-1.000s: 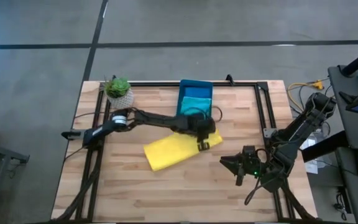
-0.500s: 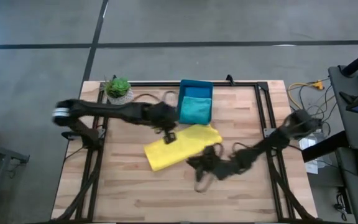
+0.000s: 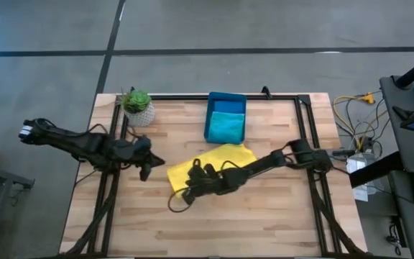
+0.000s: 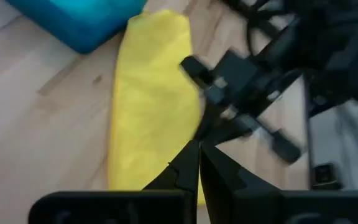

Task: Fold microfiber towels
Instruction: Fold the yellow microfiber cloth

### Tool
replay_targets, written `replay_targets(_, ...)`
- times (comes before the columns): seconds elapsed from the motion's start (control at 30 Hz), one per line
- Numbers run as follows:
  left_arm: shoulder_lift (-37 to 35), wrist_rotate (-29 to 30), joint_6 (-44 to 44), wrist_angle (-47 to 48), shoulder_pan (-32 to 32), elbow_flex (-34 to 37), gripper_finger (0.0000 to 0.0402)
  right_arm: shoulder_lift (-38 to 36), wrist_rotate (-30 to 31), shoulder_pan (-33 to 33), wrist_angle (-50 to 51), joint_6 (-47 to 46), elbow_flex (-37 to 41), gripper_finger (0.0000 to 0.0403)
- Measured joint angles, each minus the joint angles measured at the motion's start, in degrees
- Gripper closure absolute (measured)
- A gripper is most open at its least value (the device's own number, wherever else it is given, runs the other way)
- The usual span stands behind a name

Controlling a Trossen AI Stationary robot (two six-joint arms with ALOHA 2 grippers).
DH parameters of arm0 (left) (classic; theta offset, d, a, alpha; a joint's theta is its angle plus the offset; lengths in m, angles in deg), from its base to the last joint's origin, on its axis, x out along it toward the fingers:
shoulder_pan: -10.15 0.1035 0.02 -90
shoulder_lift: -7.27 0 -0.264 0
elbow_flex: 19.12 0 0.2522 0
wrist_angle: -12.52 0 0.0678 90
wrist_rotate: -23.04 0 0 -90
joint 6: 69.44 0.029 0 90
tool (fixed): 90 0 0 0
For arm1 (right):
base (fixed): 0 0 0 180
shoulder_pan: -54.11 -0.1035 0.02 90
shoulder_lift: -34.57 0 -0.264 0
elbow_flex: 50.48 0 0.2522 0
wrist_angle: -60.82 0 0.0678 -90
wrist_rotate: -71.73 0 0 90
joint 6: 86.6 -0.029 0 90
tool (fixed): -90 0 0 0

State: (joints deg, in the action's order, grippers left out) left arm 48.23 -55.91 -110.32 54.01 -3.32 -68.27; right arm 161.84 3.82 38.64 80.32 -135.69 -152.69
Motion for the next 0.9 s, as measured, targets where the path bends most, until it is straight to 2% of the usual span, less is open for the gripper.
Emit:
replay_targets(0.13,-5.4,2.5,-3.7,-3.2,-3.0,5.3,0.0402,5.1,-0.6,0.5,3.2,2.7,-7.8,0.0392)
replay_targets(0.27,-6.6,3.0,-3.9,-6.5,-4.0,8.1,0.0402,10.4,-5.6,0.9,6.1,3.4,-15.4,0.0392)
replay_targets(0.5,-2.3,1.3,-3.7,-11.1,-4.3,8.2,0.0402,17.1,-12.7,0.0,18.0,3.9,-27.3,0.0392)
replay_targets(0.7,3.1,-2.1,-0.9,-16.8,-4.7,8.2,0.0402,17.6,-23.9,-4.5,24.7,6.1,-30.7,0.0392)
replay_targets(0.9,8.8,-5.0,0.3,-20.4,-5.1,8.1,0.0402,16.5,-29.4,-9.8,40.6,7.1,-33.1,0.0392)
